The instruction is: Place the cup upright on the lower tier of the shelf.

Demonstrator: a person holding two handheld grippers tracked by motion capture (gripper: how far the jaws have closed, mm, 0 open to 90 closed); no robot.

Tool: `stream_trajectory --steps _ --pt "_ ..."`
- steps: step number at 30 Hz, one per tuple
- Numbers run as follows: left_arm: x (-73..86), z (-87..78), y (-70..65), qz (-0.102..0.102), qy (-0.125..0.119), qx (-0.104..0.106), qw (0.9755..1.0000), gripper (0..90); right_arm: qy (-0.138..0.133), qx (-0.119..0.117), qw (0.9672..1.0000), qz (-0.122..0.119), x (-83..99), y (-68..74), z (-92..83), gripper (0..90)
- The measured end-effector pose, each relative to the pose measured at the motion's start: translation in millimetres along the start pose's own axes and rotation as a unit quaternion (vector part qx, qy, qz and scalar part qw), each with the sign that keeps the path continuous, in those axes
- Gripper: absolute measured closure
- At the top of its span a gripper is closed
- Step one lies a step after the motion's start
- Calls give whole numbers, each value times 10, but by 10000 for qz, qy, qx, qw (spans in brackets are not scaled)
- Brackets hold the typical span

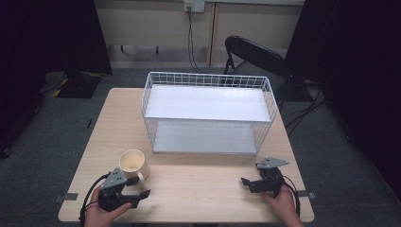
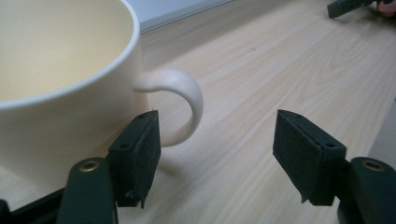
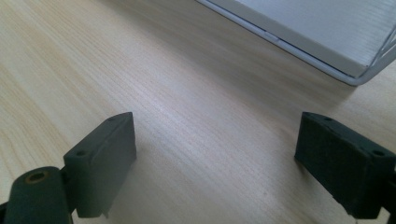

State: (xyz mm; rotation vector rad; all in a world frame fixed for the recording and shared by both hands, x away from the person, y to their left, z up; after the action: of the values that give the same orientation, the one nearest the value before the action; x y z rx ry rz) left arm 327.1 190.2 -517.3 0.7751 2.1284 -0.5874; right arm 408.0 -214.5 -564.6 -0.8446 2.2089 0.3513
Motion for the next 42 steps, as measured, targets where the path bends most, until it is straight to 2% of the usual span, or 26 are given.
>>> stream_trajectory --steps 8,11,12,16,21,23,27,31,32,33,36,38,42 --pt "-24 -254 147 -278 -288 -149 9991 332 2 -1 10000 -1 0 0 0 118" --pt "-40 -336 203 -315 -358 -274 9985 331 6 3 10000 -1 1 -1 -1 118" --pt "-67 -392 243 -314 -425 -388 9978 331 5 3 10000 -1 0 -1 -1 118" --pt "-130 -454 287 -272 -510 -514 9970 330 2 -2 10000 0 0 0 -1 118" --pt "-216 -451 385 -323 -564 -672 9956 331 -1 -1 10000 0 0 0 0 118" --pt "-239 -439 424 -330 -496 -752 9954 333 -1 -2 10000 0 0 0 0 118" --pt "-325 -466 485 -377 -596 -840 9940 352 -1 -1 10000 1 0 0 0 118" --pt "-357 -442 600 -377 -556 -1063 9921 371 -1 -1 10000 -1 0 0 0 118" --pt "-365 -421 619 -442 -587 -1054 9917 378 -1 0 10000 1 0 0 0 118" --pt "-362 -397 635 -430 -512 -1030 9924 378 0 -2 10000 4 0 1 0 118" --pt "-390 -345 687 -474 -517 -1065 9918 388 0 -2 10000 5 0 1 0 118" --pt "-415 -328 729 -506 -557 -1141 9906 398 -1 -2 10000 0 0 0 0 118" --pt "-413 -278 776 -564 -433 -1163 9907 460 -2 -1 10000 0 0 0 0 118"
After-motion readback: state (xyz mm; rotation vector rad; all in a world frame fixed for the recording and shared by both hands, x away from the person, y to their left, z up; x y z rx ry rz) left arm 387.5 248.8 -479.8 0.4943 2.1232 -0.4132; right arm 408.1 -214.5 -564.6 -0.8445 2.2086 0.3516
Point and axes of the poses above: each handheld gripper's, and its own axes: z roughly forward along the jaws, x roughly out of its underside, y roughly to its left, the point moved 9 cm from there along z, roughly forward along the jaws, and after that the axes turned 1 degree about y, right-handed, at the moved point
